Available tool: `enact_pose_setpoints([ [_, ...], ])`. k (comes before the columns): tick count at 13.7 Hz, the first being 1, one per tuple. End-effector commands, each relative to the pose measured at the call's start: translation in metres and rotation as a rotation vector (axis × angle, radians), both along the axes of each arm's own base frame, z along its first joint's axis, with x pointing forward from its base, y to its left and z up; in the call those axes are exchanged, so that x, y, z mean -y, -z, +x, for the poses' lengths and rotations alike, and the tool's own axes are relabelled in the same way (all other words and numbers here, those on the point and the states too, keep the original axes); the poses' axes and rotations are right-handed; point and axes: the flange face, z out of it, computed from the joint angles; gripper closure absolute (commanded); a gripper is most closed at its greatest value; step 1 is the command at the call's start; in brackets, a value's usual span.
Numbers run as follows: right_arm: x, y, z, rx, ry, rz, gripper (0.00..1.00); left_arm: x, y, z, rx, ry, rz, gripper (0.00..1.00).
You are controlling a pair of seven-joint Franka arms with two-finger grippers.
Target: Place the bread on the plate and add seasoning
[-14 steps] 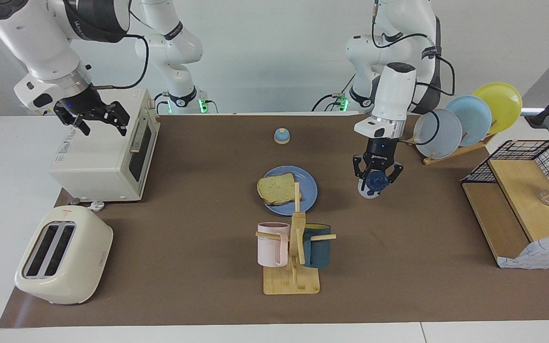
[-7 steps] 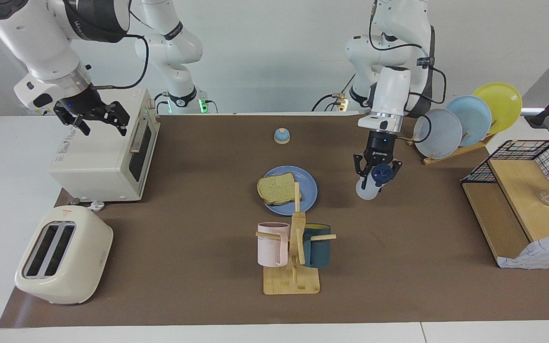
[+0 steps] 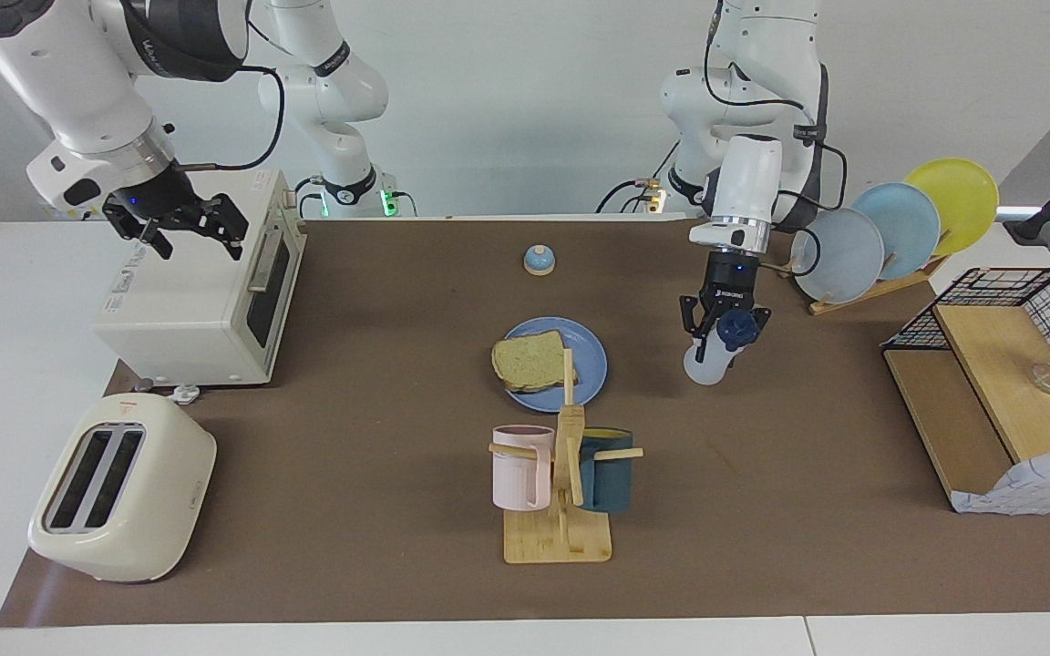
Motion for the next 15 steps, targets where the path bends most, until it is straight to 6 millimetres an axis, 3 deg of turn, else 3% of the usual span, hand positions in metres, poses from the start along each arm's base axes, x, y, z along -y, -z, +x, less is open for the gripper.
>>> enact_pose_setpoints([
  [1, 0.002, 0.001, -0.002, 0.005, -0.022, 0.001, 0.00, -0.002, 0.003, 0.006, 0.018, -0.018, -0.019, 1.00],
  [7, 0.002, 0.001, -0.002, 0.005, -0.022, 0.001, 0.00, 0.007, 0.027, 0.032, -0.013, -0.014, -0.022, 1.00],
  [9, 0.002, 0.001, -0.002, 0.005, -0.022, 0.001, 0.00, 0.010, 0.024, 0.055, 0.015, -0.010, -0.023, 1.00],
  [15, 0.002, 0.001, -0.002, 0.005, -0.022, 0.001, 0.00, 0.012, 0.046, 0.057, -0.010, 0.041, 0.026, 1.00],
])
